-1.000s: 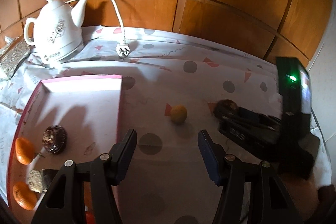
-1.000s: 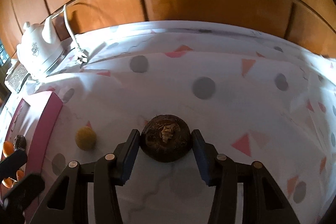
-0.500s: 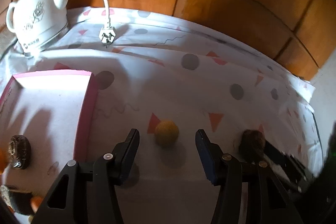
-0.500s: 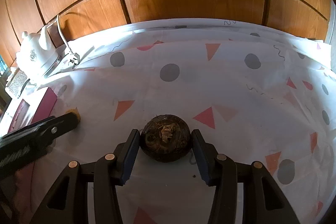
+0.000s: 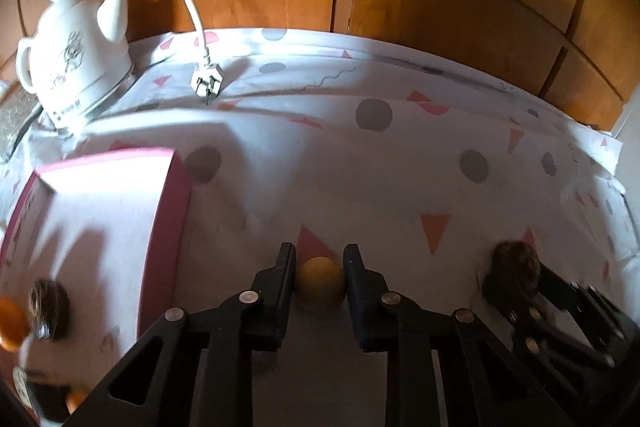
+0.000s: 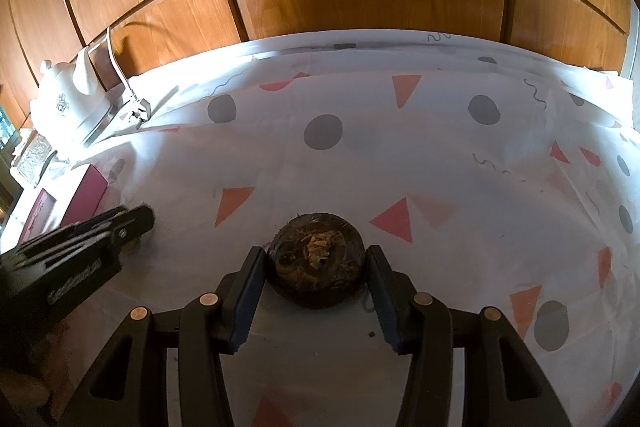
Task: Organize fruits
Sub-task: 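Grasp the dark round lump with the right gripper while the left grasps the small yellow fruit, then carry the dark lump and small yellow fruit toward the tray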
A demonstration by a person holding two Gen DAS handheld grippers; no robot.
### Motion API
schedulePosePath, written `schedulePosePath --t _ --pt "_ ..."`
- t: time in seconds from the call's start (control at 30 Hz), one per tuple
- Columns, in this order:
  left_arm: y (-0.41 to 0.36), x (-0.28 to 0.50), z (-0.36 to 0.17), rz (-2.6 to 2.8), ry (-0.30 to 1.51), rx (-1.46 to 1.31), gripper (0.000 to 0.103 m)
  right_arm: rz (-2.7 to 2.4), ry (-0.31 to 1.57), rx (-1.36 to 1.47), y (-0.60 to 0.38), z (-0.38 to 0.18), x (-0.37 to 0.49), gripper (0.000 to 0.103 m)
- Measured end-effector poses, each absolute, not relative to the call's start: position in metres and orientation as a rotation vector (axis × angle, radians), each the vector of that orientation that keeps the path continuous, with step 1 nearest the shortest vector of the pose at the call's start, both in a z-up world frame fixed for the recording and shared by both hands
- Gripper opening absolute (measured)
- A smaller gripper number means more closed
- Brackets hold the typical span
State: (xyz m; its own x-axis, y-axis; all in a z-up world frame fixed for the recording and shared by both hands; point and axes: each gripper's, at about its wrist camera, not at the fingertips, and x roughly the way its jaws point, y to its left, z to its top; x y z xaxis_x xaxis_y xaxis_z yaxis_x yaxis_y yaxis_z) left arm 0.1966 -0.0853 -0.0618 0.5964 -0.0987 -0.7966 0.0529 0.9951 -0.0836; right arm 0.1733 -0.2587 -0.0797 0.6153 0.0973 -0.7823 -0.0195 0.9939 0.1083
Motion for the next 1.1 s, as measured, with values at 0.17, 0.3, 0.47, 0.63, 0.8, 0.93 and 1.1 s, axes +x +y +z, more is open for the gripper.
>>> schedulePosePath --t 0.17,0.3,0.47,0.63,0.8,0.93,1.1 --pt "-0.082 0.160 -0.061 -0.115 0.924 -0.087 0.024 0.052 0.911 0.058 -0.254 -0.080 0.174 0.052" --pt "-0.084 0.144 -0.065 -0.140 0.898 -0.075 0.025 0.051 0.909 0.054 -0.254 -0.081 0.174 0.052" --pt "-0.085 0.145 -0.068 -0.163 0.887 -0.060 0.025 0.046 0.909 0.044 -0.252 -0.081 0.174 0.052" --pt "-0.086 0.146 -0.070 -0.161 0.883 -0.039 0.026 0.043 0.909 0.038 -0.252 -0.082 0.174 0.052" --pt "-0.089 0.145 -0.071 -0.154 0.871 -0.009 0.026 0.039 0.903 0.033 -0.251 -0.082 0.173 0.052" --pt "-0.086 0.146 -0.071 -0.159 0.865 -0.014 0.026 0.029 0.919 0.019 -0.248 -0.080 0.172 0.051" --pt "-0.086 0.146 -0.071 -0.160 0.862 -0.016 0.026 0.036 0.940 0.075 -0.255 -0.075 0.153 0.051"
